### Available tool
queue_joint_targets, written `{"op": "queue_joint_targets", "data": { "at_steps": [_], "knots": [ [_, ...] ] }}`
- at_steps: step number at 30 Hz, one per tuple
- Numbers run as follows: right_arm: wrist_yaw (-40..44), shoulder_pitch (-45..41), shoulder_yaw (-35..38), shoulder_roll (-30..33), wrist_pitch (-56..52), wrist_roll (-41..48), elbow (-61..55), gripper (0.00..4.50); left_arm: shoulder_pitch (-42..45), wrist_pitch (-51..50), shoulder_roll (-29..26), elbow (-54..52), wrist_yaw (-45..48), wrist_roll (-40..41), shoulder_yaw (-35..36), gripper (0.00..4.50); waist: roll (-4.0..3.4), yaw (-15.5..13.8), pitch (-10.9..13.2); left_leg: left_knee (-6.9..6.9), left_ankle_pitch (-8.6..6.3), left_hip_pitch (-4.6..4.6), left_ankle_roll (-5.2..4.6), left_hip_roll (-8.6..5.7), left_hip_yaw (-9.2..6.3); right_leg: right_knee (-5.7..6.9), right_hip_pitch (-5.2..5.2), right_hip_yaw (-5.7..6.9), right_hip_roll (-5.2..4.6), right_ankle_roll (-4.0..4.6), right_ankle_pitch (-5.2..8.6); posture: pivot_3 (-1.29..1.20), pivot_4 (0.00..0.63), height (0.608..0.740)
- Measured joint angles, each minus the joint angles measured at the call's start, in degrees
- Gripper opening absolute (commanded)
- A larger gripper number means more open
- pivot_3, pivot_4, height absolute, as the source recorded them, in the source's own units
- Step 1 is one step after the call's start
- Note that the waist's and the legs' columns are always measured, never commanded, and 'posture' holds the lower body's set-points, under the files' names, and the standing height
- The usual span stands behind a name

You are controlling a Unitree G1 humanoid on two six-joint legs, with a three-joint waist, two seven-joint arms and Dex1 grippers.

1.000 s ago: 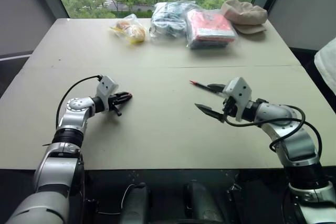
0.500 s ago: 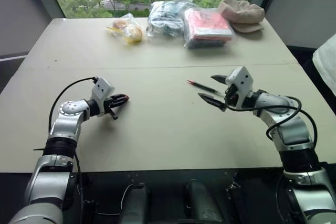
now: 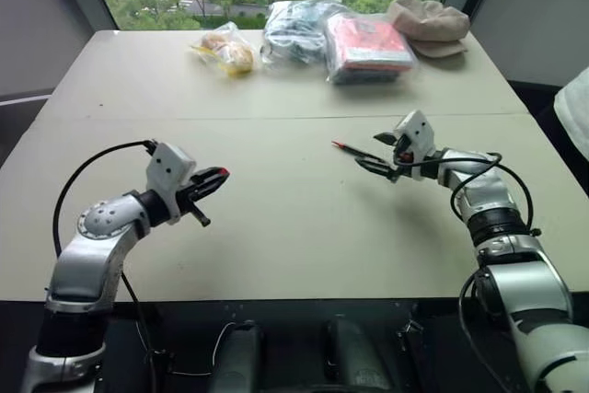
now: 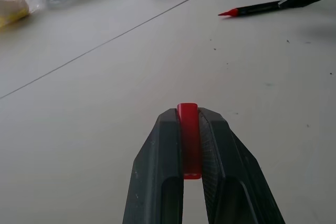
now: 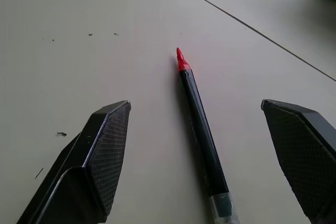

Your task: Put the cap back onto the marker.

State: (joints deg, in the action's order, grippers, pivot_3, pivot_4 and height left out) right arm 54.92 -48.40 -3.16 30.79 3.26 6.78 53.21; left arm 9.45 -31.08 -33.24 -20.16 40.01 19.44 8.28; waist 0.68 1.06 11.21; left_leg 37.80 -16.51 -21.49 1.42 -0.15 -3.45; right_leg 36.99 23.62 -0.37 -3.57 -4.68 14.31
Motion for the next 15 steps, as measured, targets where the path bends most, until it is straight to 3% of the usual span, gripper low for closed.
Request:
{"op": "queue_joint_targets", "data": {
  "at_steps": [7,15],
  "knots": [
    [0.0,-4.9,0.0,-0.3,4.9,-3.8,12.0,4.12,-2.7,-1.3,0.3,-3.8,-3.6,0.8,0.0,0.05,0.00,0.1,0.0,-0.02,0.01,0.03,0.02,-0.01,0.06,0.00,-0.01,-0.05,0.03,0.01,0.00,0.00,0.150,0.740],
    [0.6,-7.0,1.3,-2.1,4.4,-4.8,17.2,4.12,-2.7,-1.1,0.3,-3.9,-4.6,1.1,0.0,0.05,0.00,0.2,0.0,-0.04,0.03,0.06,0.04,-0.01,0.08,0.00,0.00,-0.11,0.03,0.01,0.00,0.00,0.150,0.740]
  ]
}}
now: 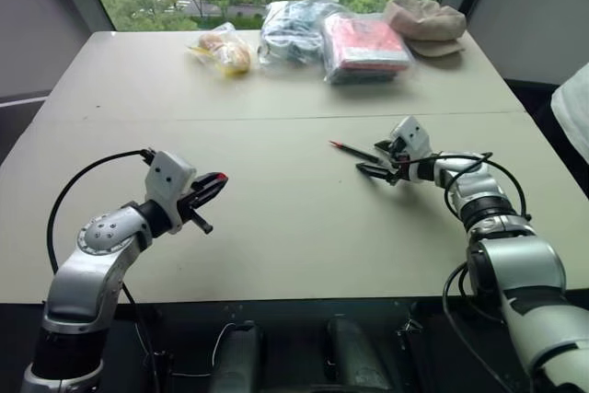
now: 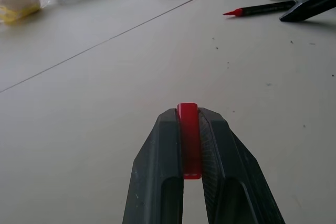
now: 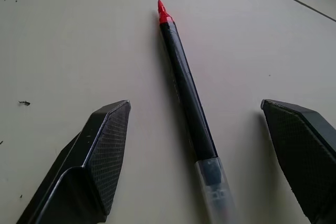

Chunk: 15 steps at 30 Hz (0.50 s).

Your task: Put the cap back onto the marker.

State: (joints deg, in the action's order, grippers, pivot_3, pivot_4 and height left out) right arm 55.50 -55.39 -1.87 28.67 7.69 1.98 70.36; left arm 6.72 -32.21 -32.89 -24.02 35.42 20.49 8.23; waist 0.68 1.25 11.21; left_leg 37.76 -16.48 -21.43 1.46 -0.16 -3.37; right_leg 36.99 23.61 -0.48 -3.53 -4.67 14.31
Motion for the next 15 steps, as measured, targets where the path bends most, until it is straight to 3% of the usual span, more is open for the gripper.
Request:
{"op": "queue_joint_targets", "data": {
  "at_steps": [15],
  "knots": [
    [0.8,-1.8,1.8,-0.9,-3.4,-1.3,1.5,4.12,0.4,0.0,0.0,0.0,-0.7,0.0,-0.2,0.05,0.00,0.2,0.0,-0.01,0.05,0.03,0.09,0.00,0.03,0.01,-0.02,-0.03,0.02,0.00,0.00,0.00,0.150,0.740]
  ]
}}
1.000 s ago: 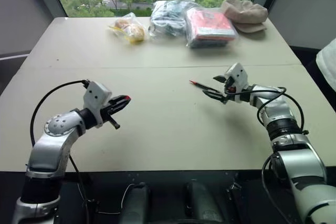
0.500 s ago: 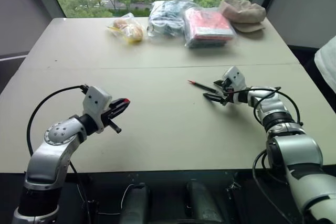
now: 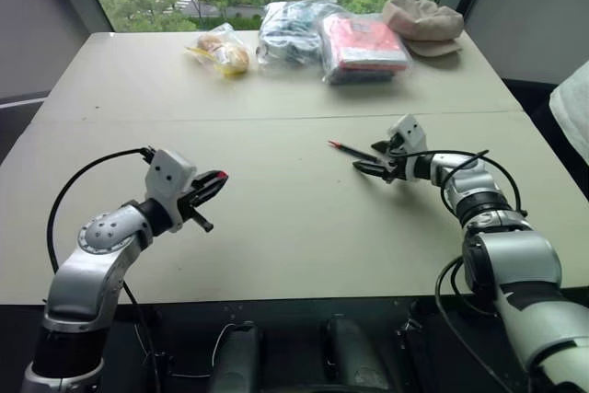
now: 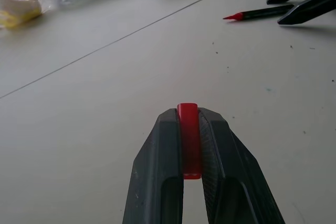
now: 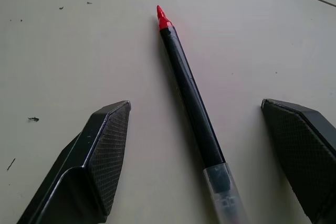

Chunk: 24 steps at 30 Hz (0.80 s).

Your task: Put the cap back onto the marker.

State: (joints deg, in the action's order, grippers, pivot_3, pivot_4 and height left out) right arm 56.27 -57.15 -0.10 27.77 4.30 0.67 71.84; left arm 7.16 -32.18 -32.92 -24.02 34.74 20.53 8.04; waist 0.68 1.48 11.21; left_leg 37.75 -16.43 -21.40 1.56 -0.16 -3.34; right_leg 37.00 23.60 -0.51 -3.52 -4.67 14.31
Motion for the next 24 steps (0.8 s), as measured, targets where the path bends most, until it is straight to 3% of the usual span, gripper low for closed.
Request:
{"op": "queue_joint_targets", "data": {
  "at_steps": [3,9,18,24],
  "knots": [
    [0.1,0.0,-0.1,0.0,0.4,-0.6,0.0,3.25,0.0,0.1,-0.2,0.0,0.0,-0.1,-0.1,0.00,0.00,0.1,0.0,0.00,0.00,0.00,0.01,0.00,0.00,0.00,0.00,0.00,0.00,0.00,0.00,0.00,0.150,0.740],
    [0.2,0.0,-0.3,-0.1,1.6,-1.9,0.0,0.13,0.4,0.2,-0.3,0.0,0.0,-0.1,-0.1,0.00,0.00,0.9,0.0,-0.04,0.03,0.00,0.06,0.00,0.00,0.00,-0.01,0.01,0.00,0.00,0.00,0.00,0.150,0.740],
    [1.3,0.5,-0.9,-0.2,4.2,-2.8,-1.1,0.06,2.7,2.2,-0.8,2.8,1.6,-0.3,-0.8,0.00,0.00,1.0,0.0,-0.10,0.08,0.01,0.14,-0.01,0.01,0.00,0.00,0.02,0.01,0.00,0.00,0.00,0.150,0.740],
    [6.4,1.9,-4.9,0.8,11.2,-5.0,-9.3,0.06,8.0,11.8,-1.9,12.7,8.5,-2.3,-4.3,0.00,-0.02,1.0,0.0,-0.36,0.27,-0.05,0.47,-0.04,0.06,0.02,0.20,0.00,-0.02,-0.02,-0.01,0.00,0.150,0.740]
  ]
}}
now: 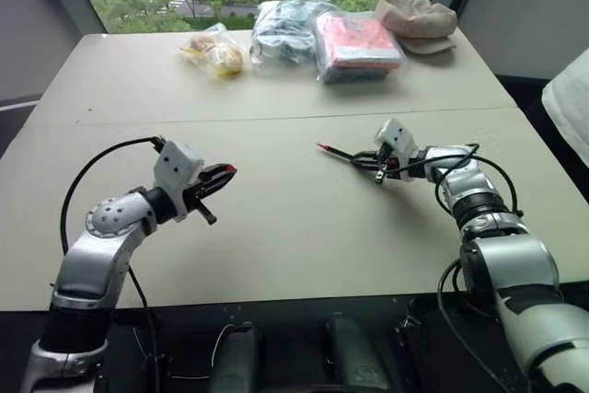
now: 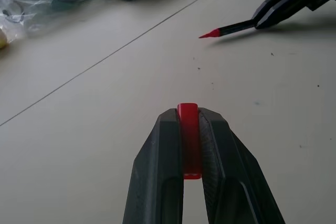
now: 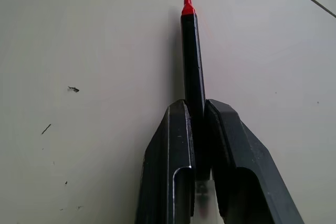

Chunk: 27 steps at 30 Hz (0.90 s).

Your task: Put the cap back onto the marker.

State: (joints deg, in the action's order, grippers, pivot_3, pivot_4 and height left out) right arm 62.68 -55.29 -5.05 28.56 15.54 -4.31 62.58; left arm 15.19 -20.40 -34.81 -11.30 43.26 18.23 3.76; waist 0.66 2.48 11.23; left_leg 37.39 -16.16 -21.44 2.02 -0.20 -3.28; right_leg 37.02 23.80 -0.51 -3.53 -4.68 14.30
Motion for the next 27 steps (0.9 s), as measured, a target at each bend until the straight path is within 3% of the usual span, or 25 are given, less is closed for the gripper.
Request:
{"op": "queue_joint_targets", "data": {
  "at_steps": [6,13,27],
  "knots": [
    [3.6,-0.3,-1.5,2.5,2.4,0.1,-11.6,0.06,7.1,12.0,-1.7,12.2,9.6,-1.7,-1.8,0.00,0.00,0.0,0.0,-0.15,0.02,-0.01,0.03,0.00,0.02,0.00,0.09,0.00,-0.01,0.00,0.00,0.00,0.150,0.740],
    [6.8,1.2,-4.3,2.8,1.6,0.6,-24.3,0.06,16.8,27.8,-0.1,30.7,17.2,-4.9,-4.0,0.00,0.00,-0.1,0.0,-0.16,0.03,-0.09,0.04,0.00,0.07,0.05,0.23,0.00,-0.02,0.00,0.00,0.00,0.150,0.740],
    [7.2,3.2,-7.4,1.8,-1.8,1.3,-32.6,0.06,21.2,34.8,3.9,39.4,23.1,-5.3,-5.4,0.00,0.00,-0.1,0.0,-0.13,0.03,-0.15,0.03,0.00,0.08,0.13,0.32,-0.01,0.00,-0.01,-0.01,0.00,0.150,0.740]
  ]
}}
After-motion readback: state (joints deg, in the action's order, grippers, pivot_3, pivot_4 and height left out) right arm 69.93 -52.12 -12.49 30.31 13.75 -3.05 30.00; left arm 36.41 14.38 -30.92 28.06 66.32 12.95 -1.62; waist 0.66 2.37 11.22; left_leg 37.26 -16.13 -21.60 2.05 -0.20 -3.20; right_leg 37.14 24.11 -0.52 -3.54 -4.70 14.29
